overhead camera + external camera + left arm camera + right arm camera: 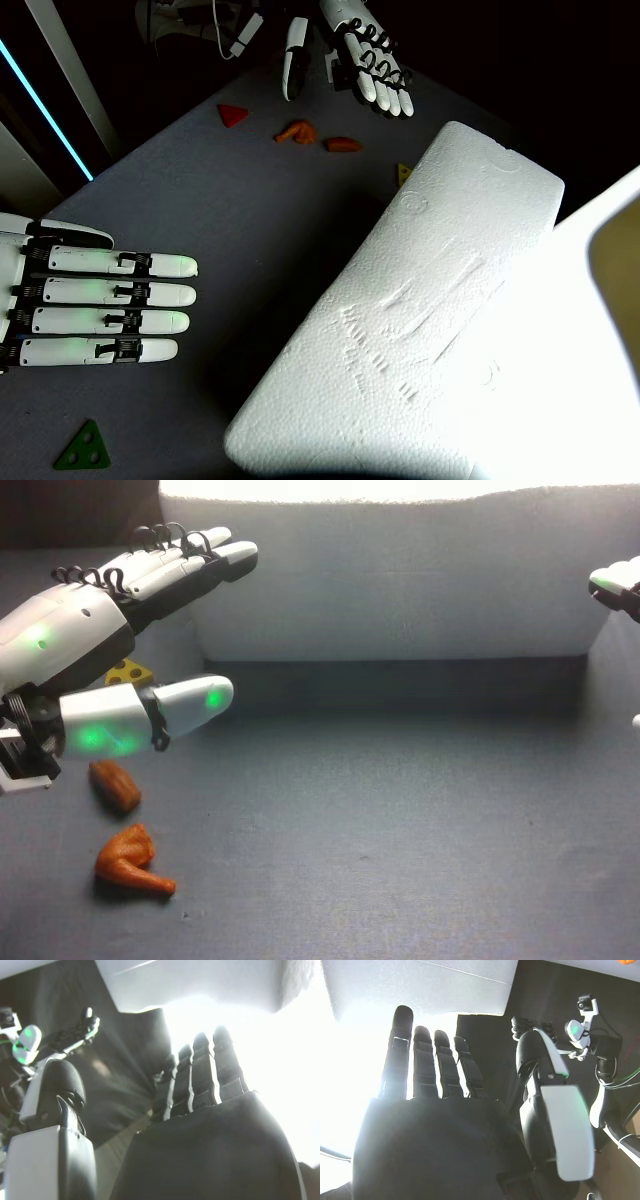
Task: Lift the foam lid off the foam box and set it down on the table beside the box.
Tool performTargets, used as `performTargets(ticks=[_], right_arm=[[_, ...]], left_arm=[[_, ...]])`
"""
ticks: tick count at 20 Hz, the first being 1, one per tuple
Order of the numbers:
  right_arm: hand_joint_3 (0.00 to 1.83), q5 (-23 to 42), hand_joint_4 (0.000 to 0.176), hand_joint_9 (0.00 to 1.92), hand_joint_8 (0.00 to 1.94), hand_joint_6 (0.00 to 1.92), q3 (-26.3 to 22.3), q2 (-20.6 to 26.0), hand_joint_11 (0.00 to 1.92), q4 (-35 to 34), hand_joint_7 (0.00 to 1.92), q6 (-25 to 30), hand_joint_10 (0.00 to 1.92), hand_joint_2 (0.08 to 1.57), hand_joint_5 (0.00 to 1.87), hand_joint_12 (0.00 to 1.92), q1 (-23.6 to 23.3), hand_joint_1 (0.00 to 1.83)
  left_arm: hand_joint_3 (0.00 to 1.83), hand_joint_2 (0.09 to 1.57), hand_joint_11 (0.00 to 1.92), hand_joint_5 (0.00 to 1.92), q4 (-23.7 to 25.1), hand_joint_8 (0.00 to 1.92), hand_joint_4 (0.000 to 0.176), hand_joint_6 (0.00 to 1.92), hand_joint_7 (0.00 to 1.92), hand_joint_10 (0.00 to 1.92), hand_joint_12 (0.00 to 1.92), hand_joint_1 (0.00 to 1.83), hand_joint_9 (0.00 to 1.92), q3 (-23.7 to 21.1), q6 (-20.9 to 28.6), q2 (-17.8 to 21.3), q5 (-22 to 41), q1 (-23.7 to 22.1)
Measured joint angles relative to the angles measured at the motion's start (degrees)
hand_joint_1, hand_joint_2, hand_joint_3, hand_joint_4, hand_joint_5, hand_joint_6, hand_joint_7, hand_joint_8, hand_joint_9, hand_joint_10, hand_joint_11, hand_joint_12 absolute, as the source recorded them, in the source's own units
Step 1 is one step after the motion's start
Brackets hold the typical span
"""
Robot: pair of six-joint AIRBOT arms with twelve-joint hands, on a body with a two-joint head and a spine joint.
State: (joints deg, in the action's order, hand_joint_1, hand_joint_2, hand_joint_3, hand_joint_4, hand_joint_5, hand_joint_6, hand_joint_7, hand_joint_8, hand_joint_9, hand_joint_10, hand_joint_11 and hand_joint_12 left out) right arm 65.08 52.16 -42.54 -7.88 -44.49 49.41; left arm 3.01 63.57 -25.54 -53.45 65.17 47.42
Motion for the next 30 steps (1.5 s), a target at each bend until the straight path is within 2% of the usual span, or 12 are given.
performTargets(ticks=[5, 7, 9, 10, 12, 14, 16, 18, 20, 22, 24, 30], right_arm=[[0.0, 0.0, 0.0, 0.0, 0.0, 0.0, 0.0, 0.0, 0.06, -0.3, 0.0, -0.4, 0.0, 1.28, 0.0, 0.03, 0.0, 0.5], [0.0, 0.6, 0.0, 0.0, 0.0, 0.0, -0.5, 0.0, 0.0, -2.0, 0.0, -0.8, 0.0, 1.27, 0.0, 0.66, 0.0, 0.54], [0.0, 2.3, 0.0, 0.0, 0.0, 0.0, -0.6, -0.1, 0.0, -3.7, 0.0, -1.1, 0.0, 1.3, 0.0, 0.33, 0.2, 0.63], [0.0, 3.6, 0.0, 0.0, 0.0, 0.0, -0.6, -0.3, 0.0, -4.6, 0.0, -1.2, 0.0, 1.29, 0.0, 0.42, 0.7, 0.67], [0.0, 5.9, 0.0, 0.0, 0.0, 0.0, -0.6, -0.8, 0.0, -7.3, 0.0, -1.3, 0.0, 1.3, 0.0, 0.06, 1.2, 0.74], [0.01, 7.6, 0.0, 0.0, 0.0, 0.0, -0.6, -0.9, 0.01, -8.9, 0.0, -1.8, 0.0, 1.31, 0.0, 0.01, 1.6, 0.74], [0.0, 9.9, 0.008, 0.0, 0.0, 0.0, -0.6, -0.9, 0.03, -10.4, 0.0, -2.2, 0.0, 1.31, 0.0, 0.02, 1.6, 0.69], [0.0, 11.3, 0.009, 0.0, 0.0, 0.0, -0.6, -0.9, 0.03, -11.8, 0.0, -2.9, 0.0, 1.25, 0.0, 0.04, 1.6, 0.56], [0.0, 11.8, 0.034, 0.0, 0.0, 0.0, 0.1, -0.9, 0.0, -13.2, 0.0, -3.5, 0.0, 1.2, 0.0, 0.47, 1.6, 0.51], [0.0, 12.0, 0.012, 0.0, 0.0, 0.0, 1.2, -1.6, 0.0, -14.9, 0.0, -3.6, 0.0, 1.21, 0.0, 1.22, 1.6, 0.47], [0.0, 11.2, 0.026, 0.06, 0.0, 0.0, 2.3, -2.3, 0.0, -16.4, 0.0, -3.8, 0.05, 1.24, 0.0, 1.61, 0.7, 0.45], [0.0, 7.0, 0.0, 0.0, 0.0, 0.0, 6.9, -4.8, 0.0, -20.2, 0.0, -4.6, 0.0, 1.21, 0.0, 1.34, -4.0, 0.62]], left_arm=[[0.01, 1.31, 0.0, 0.09, -0.4, 0.0, 0.041, 0.03, 0.0, 0.0, 0.0, 0.21, 0.0, 0.0, 0.0, 0.0, 0.1, 0.0], [0.0, 1.3, 0.0, 0.1, -1.5, 0.0, 0.019, 0.0, 0.02, 0.0, 0.17, 0.19, 0.01, -0.1, -0.1, 0.0, 1.2, 0.5], [0.0, 1.32, 0.0, 0.08, -3.7, 0.0, 0.017, 0.0, 0.03, 0.0, 0.33, 0.24, 0.02, -0.5, -1.0, 0.0, 2.4, 1.0], [0.0, 1.32, 0.0, 0.06, -4.4, 0.0, 0.007, 0.0, 0.03, 0.0, 0.34, 0.32, 0.01, -0.5, -1.2, 0.0, 3.5, 1.4], [0.0, 1.31, 0.0, 0.04, -6.6, 0.0, 0.034, 0.0, 0.01, 0.0, 0.44, 0.32, 0.01, -0.9, -2.1, 0.1, 6.1, 2.1], [0.0, 1.31, 0.0, 0.08, -8.1, 0.0, 0.011, 0.01, 0.04, 0.01, 0.63, 0.35, 0.04, -0.9, -2.6, 0.1, 7.5, 2.2], [0.0, 1.28, 0.0, 0.09, -9.9, 0.01, 0.036, 0.01, 0.05, 0.01, 0.59, 0.4, 0.04, -0.9, -3.2, 0.2, 9.5, 2.1], [0.0, 1.26, 0.0, 0.03, -10.7, 0.01, 0.085, 0.02, 0.04, 0.02, 0.88, 0.4, 0.07, -0.6, -3.4, 0.2, 10.3, 2.1], [0.0, 1.24, 0.0, 0.03, -11.8, 0.01, 0.076, 0.01, 0.01, 0.03, 1.14, 0.49, 0.06, -0.2, -4.0, 0.1, 10.5, 1.8], [0.0, 1.23, 0.0, 0.02, -13.1, 0.0, 0.073, 0.01, 0.0, 0.03, 1.21, 0.51, 0.03, 0.8, -4.2, -0.1, 10.5, 1.3], [0.0, 1.21, 0.0, 0.02, -16.3, 0.0, 0.044, 0.01, 0.0, 0.05, 1.43, 0.54, 0.02, 2.0, -4.6, -1.1, 10.3, 0.8], [0.0, 1.14, 0.0, 0.01, -21.3, 0.01, 0.048, 0.02, 0.02, 0.24, 1.91, 0.58, 0.0, 6.1, -4.5, -3.9, 7.0, -1.0]])
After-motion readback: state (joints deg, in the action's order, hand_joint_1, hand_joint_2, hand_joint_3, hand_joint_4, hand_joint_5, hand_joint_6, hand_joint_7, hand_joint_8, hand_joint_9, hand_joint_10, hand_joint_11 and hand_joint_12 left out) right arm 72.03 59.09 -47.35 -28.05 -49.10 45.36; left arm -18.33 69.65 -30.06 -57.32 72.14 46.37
